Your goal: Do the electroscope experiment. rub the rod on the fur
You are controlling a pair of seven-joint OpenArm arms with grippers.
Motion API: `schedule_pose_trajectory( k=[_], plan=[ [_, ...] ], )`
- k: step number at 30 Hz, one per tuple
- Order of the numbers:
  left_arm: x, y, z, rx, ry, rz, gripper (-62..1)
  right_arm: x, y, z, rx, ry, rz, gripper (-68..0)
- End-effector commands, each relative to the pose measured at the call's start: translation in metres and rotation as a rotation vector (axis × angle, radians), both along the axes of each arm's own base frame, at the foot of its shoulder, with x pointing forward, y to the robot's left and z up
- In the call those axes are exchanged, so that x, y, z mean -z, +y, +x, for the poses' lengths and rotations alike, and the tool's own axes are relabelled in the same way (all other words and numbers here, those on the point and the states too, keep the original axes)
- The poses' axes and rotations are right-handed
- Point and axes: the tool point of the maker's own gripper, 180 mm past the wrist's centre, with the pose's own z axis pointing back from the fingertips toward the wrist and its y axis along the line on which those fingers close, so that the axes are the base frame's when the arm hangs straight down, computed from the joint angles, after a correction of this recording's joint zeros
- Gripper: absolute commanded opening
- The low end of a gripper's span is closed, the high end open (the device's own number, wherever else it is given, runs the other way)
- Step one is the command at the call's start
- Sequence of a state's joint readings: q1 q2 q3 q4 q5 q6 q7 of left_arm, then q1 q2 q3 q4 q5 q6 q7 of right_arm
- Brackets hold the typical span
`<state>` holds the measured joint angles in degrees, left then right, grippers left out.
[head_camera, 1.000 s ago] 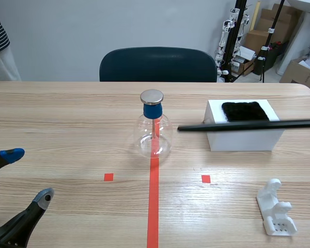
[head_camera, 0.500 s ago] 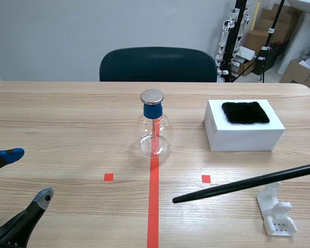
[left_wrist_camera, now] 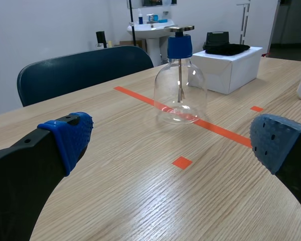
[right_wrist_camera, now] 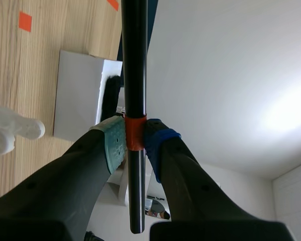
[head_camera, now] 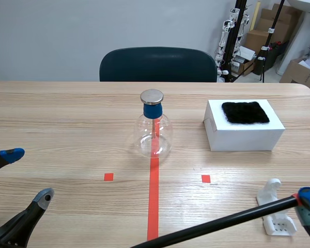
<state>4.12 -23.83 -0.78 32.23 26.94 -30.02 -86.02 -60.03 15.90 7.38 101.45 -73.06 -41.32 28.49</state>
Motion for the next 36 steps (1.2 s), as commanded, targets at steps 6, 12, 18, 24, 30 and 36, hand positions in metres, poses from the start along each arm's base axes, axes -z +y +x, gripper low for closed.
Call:
schedule_pose_trajectory(
  k=[6, 12, 18, 24, 30, 36],
  plan=[
    [-0.014, 0.003, 0.001, -0.003, -0.059, -0.032, 1.4, -0.018, 0.012, 0.003, -0.035, -0.081, 0.029, -67.6],
    [-0.014, 0.003, 0.001, -0.003, -0.059, -0.032, 1.4, -0.018, 0.012, 0.003, -0.035, -0.082, 0.030, -67.6],
    [-0.014, 0.003, 0.001, -0.003, -0.059, -0.032, 1.4, -0.020, 0.010, 0.004, -0.021, -0.084, 0.044, -67.6],
    [-0.014, 0.003, 0.001, -0.003, -0.059, -0.032, 1.4, -0.022, 0.005, 0.007, 0.015, -0.090, 0.065, -67.6],
    [-0.014, 0.003, 0.001, -0.003, -0.059, -0.032, 1.4, -0.024, 0.002, 0.010, 0.037, -0.096, 0.080, -67.6],
    [-0.014, 0.003, 0.001, -0.003, -0.059, -0.032, 1.4, -0.025, 0.001, 0.010, 0.041, -0.097, 0.081, -67.6]
  ],
)
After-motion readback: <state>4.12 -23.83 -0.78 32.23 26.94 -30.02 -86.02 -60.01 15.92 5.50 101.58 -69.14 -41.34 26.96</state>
